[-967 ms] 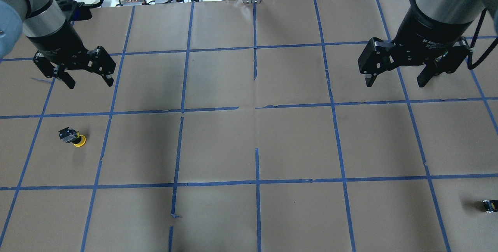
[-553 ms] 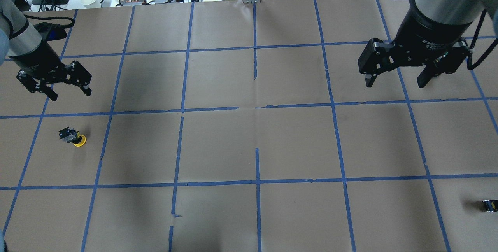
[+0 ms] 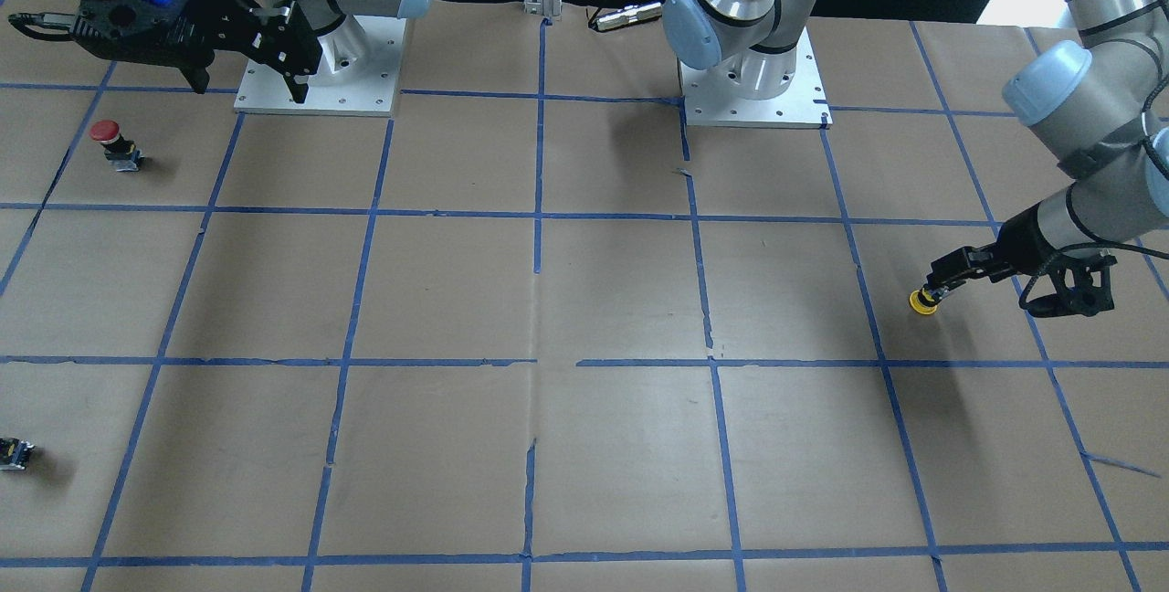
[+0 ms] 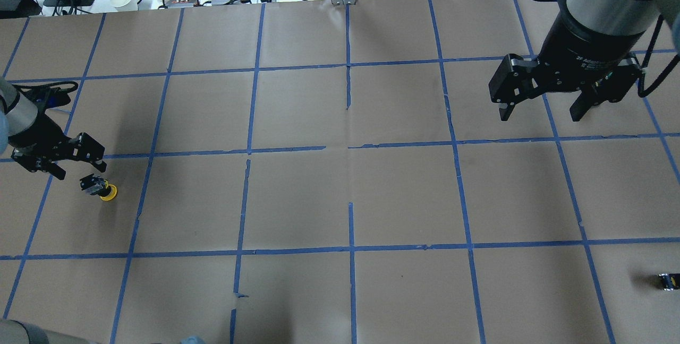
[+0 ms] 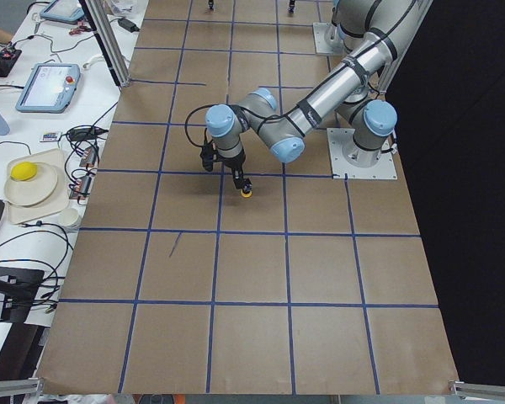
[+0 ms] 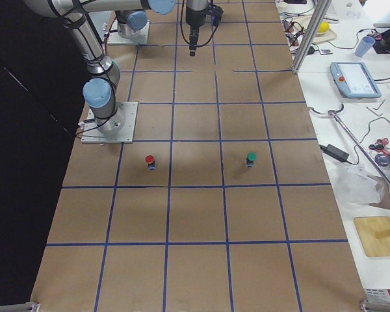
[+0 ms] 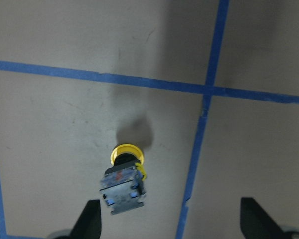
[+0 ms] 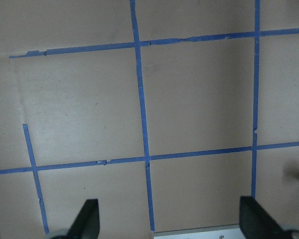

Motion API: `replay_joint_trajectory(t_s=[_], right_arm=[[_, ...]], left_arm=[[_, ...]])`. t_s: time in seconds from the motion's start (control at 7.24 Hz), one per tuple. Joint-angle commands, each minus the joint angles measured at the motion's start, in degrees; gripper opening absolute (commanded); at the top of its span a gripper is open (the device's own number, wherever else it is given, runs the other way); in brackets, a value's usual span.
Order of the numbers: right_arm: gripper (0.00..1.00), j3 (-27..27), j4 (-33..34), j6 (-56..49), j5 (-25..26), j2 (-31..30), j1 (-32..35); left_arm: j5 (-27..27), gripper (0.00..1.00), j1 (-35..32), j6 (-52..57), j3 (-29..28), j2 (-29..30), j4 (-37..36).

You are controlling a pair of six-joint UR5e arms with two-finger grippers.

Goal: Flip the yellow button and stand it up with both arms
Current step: 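Close the left gripper on the yellow button's base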

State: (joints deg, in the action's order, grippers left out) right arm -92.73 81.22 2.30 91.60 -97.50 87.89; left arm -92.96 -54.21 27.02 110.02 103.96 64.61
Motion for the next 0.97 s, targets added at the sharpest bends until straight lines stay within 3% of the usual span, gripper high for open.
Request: replay_joint_trajectory(t_s=[0.0, 0.55, 0.83], right_arm=[[1.00, -0.1, -0.2, 0.2, 0.1, -0.1, 0.0], [1.00, -0.2, 0.1, 0.1, 0.1, 0.1, -0.1], [1.00, 0.1, 0.1, 0.1, -0.3, 0.0, 0.0]], left_arm=[[0.1, 0.96, 2.1, 0.7, 5.5, -0.6, -9.6], [2.0, 0.81, 1.4, -0.2, 5.6, 1.0, -10.3], [1.9, 0.43, 1.4, -0.1, 5.6, 1.0, -10.3]])
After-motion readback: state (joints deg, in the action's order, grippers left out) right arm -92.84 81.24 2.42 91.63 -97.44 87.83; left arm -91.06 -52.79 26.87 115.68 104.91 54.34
